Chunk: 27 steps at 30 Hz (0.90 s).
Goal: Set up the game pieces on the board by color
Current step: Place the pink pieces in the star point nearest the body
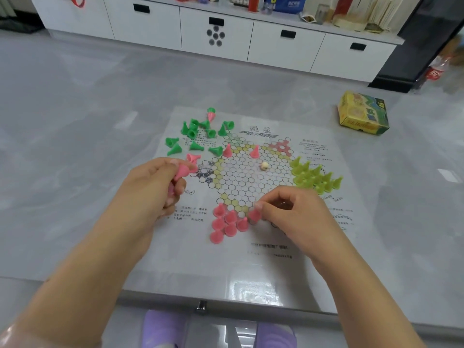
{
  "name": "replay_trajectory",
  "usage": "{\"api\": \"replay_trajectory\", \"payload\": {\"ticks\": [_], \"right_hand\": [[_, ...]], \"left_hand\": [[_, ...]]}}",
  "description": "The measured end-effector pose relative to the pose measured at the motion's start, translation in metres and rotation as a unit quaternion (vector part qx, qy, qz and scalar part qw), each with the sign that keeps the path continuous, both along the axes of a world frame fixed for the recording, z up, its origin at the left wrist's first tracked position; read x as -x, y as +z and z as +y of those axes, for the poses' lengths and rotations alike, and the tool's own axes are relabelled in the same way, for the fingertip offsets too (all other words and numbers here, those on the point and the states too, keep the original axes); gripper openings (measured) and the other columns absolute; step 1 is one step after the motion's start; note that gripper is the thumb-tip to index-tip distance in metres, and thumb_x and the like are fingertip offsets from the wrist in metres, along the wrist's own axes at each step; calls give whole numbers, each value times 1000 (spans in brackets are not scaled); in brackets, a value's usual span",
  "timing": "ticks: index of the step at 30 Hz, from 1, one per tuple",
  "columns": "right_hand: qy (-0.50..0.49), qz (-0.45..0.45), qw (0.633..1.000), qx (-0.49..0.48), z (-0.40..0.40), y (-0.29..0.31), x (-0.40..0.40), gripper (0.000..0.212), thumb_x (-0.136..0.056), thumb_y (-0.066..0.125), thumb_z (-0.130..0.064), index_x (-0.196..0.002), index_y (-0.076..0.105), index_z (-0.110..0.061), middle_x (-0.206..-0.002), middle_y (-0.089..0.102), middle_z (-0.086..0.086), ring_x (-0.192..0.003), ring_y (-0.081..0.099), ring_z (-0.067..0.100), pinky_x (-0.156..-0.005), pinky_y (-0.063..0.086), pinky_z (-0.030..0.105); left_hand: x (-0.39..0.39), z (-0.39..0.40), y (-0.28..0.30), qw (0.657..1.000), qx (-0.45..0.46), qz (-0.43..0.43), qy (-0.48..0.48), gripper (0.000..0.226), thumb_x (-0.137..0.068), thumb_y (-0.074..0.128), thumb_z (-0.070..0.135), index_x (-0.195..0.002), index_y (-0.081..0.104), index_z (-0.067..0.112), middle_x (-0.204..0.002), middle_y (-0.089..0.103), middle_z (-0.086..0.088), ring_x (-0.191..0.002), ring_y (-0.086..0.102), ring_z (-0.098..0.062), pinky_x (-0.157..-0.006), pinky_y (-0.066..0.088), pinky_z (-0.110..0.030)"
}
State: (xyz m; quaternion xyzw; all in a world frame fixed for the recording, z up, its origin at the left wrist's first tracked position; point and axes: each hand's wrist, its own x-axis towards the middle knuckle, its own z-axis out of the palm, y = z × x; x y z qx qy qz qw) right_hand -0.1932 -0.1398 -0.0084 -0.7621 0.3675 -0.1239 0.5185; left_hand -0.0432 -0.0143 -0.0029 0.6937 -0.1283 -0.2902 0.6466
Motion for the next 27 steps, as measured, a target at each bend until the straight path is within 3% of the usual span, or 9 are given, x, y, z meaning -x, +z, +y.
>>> {"api": "replay_trajectory", "payload": {"ticks": [9,27], "right_hand": [[15,26,999,19,1,-1,2,13,-78,68,-18,-66,70,-17,-68,71,-8,-49,45,2,-45,34,10],[16,35,998,41,0,-2,1,12,-79,69,-22,-67,71,-19,-60,67,-13,-44,46,-4,-43,32,6]], "left_hand": [[4,-3,1,1000,-10,14,-17,30,-93,38,10,-70,57,17,-43,46,8,-34,27,-5,-32,21,-10],[3,-2,1,999,-12,25,-22,30,-90,39,8,-71,60,17,-44,49,7,-35,28,-6,-31,22,-11]]}}
